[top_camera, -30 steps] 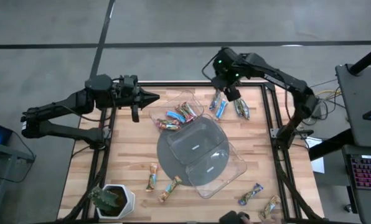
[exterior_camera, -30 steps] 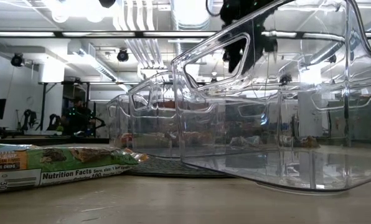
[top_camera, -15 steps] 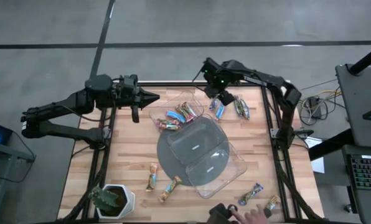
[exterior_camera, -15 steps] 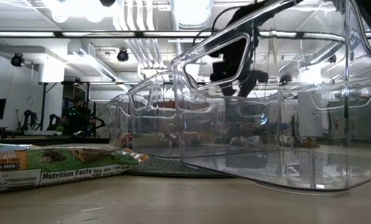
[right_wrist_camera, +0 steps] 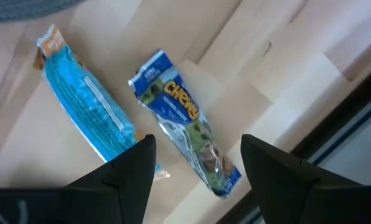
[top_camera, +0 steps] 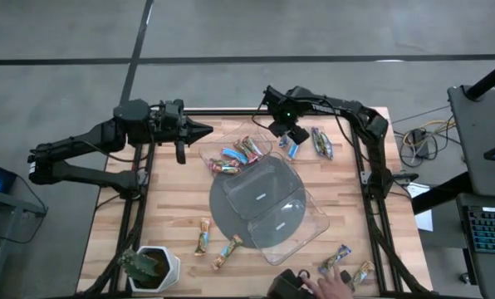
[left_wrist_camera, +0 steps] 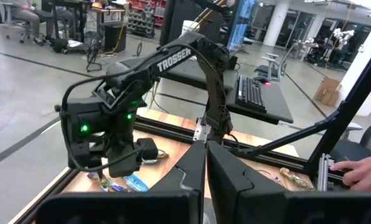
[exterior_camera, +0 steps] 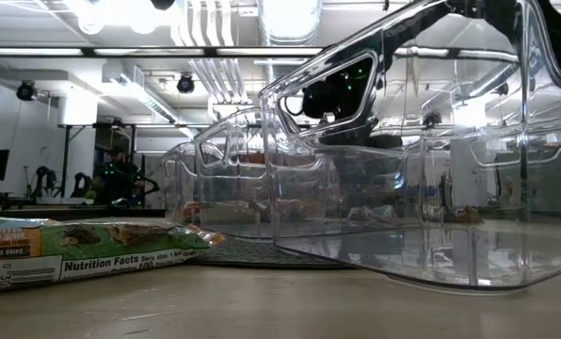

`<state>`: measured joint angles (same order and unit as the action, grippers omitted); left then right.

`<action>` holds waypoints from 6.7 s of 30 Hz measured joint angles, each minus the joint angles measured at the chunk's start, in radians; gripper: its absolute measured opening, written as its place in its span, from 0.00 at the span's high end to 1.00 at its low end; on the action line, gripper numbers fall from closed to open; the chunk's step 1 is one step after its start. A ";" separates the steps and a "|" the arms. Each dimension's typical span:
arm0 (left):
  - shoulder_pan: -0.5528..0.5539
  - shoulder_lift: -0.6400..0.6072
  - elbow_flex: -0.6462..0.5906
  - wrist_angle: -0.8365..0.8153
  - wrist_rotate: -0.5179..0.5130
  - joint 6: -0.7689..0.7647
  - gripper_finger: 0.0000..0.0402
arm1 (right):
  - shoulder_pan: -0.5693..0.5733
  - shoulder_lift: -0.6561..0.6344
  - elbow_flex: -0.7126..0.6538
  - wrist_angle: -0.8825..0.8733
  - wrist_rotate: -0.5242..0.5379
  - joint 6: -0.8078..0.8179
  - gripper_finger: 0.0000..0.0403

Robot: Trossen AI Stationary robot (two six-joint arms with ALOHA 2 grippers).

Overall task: Pick and place Granola Bars by type
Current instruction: Put the blue granola bar into the middle transparent bin

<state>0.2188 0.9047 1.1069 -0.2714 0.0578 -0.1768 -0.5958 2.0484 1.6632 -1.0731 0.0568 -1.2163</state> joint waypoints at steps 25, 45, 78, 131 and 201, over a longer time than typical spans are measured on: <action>0.000 0.000 -0.019 0.000 0.000 0.017 1.00 | -0.013 0.058 -0.061 0.112 0.148 -0.114 0.44; 0.000 -0.006 -0.021 0.002 0.000 0.002 1.00 | -0.015 0.133 -0.065 0.101 0.155 -0.092 0.54; 0.000 -0.025 -0.022 0.010 0.000 0.004 1.00 | 0.045 -0.289 -0.001 0.026 0.087 0.364 0.91; 0.000 -0.028 -0.022 0.017 0.002 -0.045 1.00 | 0.524 -0.300 -0.048 -0.106 0.052 1.936 0.62; 0.000 -0.028 -0.022 0.017 -0.060 -0.093 1.00 | -0.143 -0.517 -0.689 0.222 0.042 1.723 0.35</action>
<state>0.2189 0.8766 1.0851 -0.2543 -0.0023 -0.2694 -0.7391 1.5310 0.9741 -0.8510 0.0984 0.5065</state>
